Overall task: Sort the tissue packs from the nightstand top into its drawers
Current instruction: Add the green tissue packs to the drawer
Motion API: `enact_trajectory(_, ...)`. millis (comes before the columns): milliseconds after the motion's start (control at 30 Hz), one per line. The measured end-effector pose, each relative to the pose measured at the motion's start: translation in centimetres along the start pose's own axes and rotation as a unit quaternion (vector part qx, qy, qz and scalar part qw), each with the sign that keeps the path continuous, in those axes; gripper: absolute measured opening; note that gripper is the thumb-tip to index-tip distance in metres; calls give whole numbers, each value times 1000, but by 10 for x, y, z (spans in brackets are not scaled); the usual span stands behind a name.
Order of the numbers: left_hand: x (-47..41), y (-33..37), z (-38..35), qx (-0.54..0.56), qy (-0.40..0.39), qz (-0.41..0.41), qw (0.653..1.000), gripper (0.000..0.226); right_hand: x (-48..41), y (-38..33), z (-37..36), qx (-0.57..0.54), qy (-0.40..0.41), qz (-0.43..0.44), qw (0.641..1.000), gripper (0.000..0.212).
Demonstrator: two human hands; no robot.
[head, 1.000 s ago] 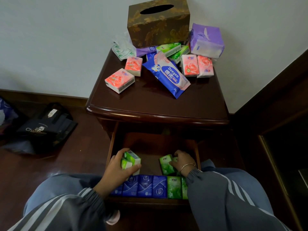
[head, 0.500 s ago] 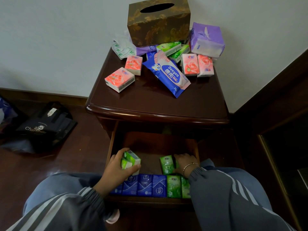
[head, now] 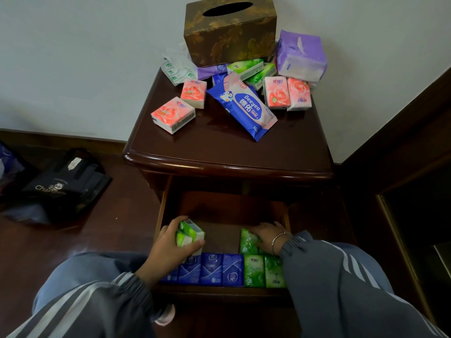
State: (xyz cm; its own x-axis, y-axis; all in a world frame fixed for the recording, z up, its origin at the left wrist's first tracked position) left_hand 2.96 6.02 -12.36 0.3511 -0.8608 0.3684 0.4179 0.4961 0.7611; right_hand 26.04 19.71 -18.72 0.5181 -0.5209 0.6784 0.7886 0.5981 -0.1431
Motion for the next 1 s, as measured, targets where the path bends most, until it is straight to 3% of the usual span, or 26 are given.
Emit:
enact_trajectory(233,1,0,-1,-11,-3,-3,1000,72,6,-15,2,-3,-1,30,1000,62)
enact_trajectory(467,3,0,1,-36,3,-19,999,76,12,-23,-4,57,-25,52,997,50)
enact_trajectory(567,7,7,-3,-95,-3,-46,994,81,23,-22,10,21,26,50,998,56)
enact_trajectory(633,9,15,-10,-145,-16,-66,987,83,37,-16,27,-48,111,46,992,55)
enact_trajectory(700,9,28,-21,-195,-33,-96,975,85,54,3,49,-144,229,28,962,48)
enact_trajectory(800,3,56,-52,-262,-62,-150,951,95,81,59,55,-348,368,-93,857,39)
enact_trajectory(900,-12,89,-95,-318,-75,-187,927,102,81,89,17,-512,308,-204,775,35)
enact_trajectory(1000,-31,115,-139,-367,-90,-202,903,94,69,87,-7,-598,243,-208,735,25)
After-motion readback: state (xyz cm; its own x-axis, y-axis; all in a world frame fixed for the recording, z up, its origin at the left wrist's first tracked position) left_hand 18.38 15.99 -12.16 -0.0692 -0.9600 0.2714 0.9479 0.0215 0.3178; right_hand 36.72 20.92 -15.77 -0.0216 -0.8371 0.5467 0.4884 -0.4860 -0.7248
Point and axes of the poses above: each hand's wrist, its own x-axis away from the middle knuckle, its own z-axis out of the back of the hand, y = z × x, the point moved 9 cm from there along -x, towards the middle knuckle, and after that the axes turned 4 degrees about -x, right-handed, at the moved point
